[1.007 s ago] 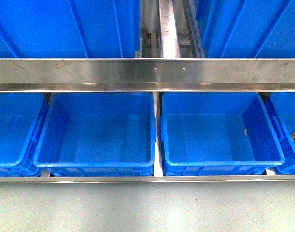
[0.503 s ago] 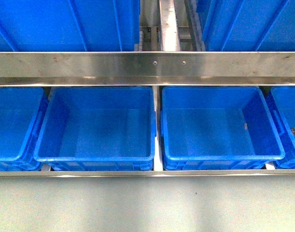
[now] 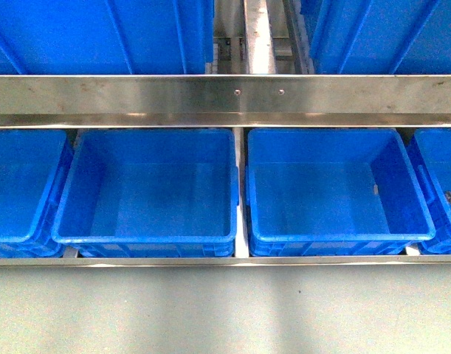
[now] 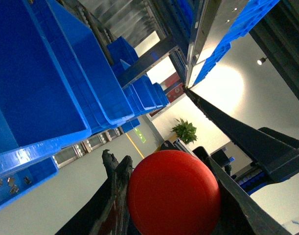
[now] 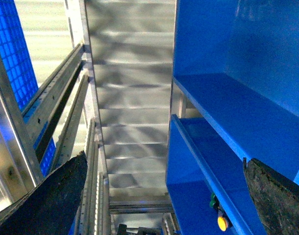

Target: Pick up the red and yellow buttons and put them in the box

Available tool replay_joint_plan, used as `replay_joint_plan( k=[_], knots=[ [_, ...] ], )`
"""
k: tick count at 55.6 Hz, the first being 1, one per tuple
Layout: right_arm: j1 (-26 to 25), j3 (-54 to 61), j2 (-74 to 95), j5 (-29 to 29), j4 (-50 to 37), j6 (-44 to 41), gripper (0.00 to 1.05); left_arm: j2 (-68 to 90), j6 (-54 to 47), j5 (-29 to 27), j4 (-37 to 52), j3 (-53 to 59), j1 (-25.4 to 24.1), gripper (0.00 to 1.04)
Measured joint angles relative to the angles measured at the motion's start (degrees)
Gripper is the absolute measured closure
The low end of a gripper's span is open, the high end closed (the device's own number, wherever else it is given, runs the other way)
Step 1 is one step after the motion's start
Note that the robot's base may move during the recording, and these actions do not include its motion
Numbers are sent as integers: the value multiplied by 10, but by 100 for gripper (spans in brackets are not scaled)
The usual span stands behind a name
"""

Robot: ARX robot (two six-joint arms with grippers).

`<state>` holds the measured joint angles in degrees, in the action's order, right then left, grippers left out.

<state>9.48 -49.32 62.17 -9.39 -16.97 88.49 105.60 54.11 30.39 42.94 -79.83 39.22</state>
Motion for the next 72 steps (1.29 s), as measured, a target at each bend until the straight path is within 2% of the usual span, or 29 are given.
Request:
replay_joint_plan(
  k=[18,29,44,51,62,72],
  knots=[
    [21,-7,0,-5,10,0,7,15,-5,-6,-5,-3,0,71],
    [16,-10,0,-5,15,-10,8,19,-8,-11,-5,-6,0,71],
    [2,-12,0,-5,32,-24,50,32,-9,-17,-5,-20,3,71],
    [-9,-12,0,-1,35,-24,76,34,-10,-21,-5,-26,8,71],
    [-22,-7,0,7,37,-21,79,44,-9,-30,3,-27,15,72],
    [-33,-6,-3,15,38,-28,79,47,-19,-38,9,-26,22,43]
  ],
)
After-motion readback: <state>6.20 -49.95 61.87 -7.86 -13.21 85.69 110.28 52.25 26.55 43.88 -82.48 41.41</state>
